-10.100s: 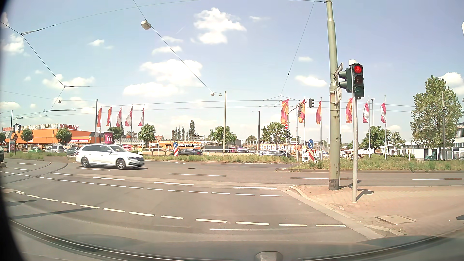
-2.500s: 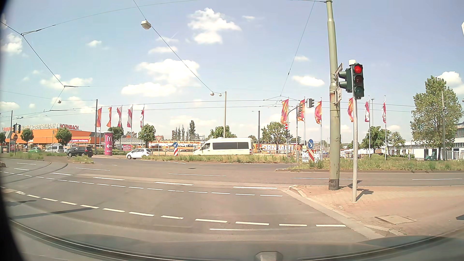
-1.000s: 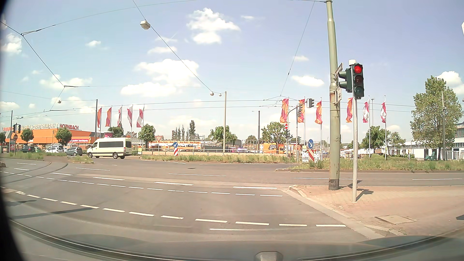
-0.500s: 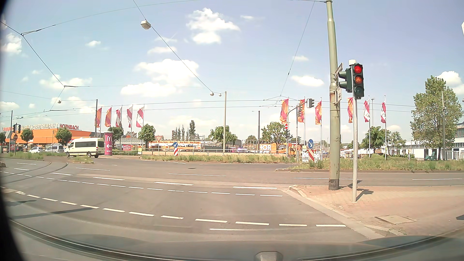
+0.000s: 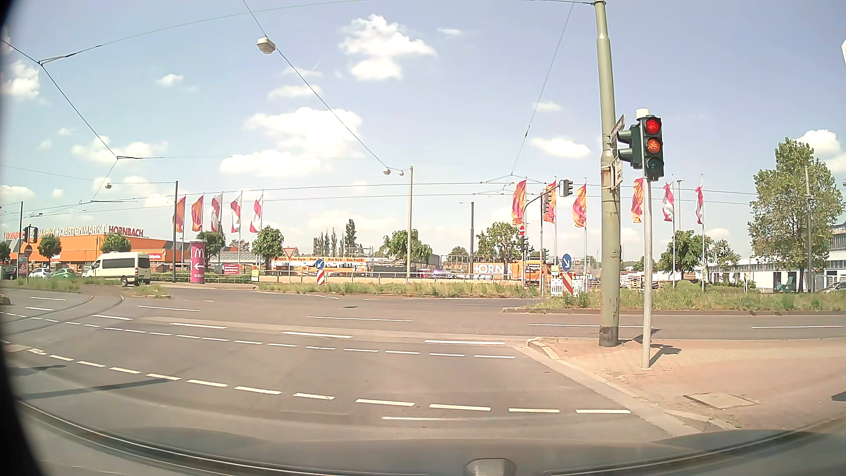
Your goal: Follow the waypoints while adhering to traffic rules and regulations
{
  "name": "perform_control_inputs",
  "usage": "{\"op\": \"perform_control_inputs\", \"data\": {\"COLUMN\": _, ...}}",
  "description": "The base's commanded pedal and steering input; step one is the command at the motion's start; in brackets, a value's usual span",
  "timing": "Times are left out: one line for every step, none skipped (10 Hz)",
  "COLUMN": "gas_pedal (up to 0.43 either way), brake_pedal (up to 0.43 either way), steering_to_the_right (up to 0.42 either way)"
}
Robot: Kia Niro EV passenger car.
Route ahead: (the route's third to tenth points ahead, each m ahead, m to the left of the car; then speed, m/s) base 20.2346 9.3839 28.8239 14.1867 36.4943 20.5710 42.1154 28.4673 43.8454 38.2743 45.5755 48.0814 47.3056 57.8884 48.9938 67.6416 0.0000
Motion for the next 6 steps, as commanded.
{"op": "perform_control_inputs", "data": {"gas_pedal": 0.0, "brake_pedal": 0.03, "steering_to_the_right": -0.048}}
{"op": "perform_control_inputs", "data": {"gas_pedal": 0.0, "brake_pedal": 0.03, "steering_to_the_right": -0.048}}
{"op": "perform_control_inputs", "data": {"gas_pedal": 0.0, "brake_pedal": 0.03, "steering_to_the_right": -0.048}}
{"op": "perform_control_inputs", "data": {"gas_pedal": 0.0, "brake_pedal": 0.03, "steering_to_the_right": -0.048}}
{"op": "perform_control_inputs", "data": {"gas_pedal": 0.0, "brake_pedal": 0.03, "steering_to_the_right": -0.049}}
{"op": "perform_control_inputs", "data": {"gas_pedal": 0.0, "brake_pedal": 0.03, "steering_to_the_right": -0.048}}
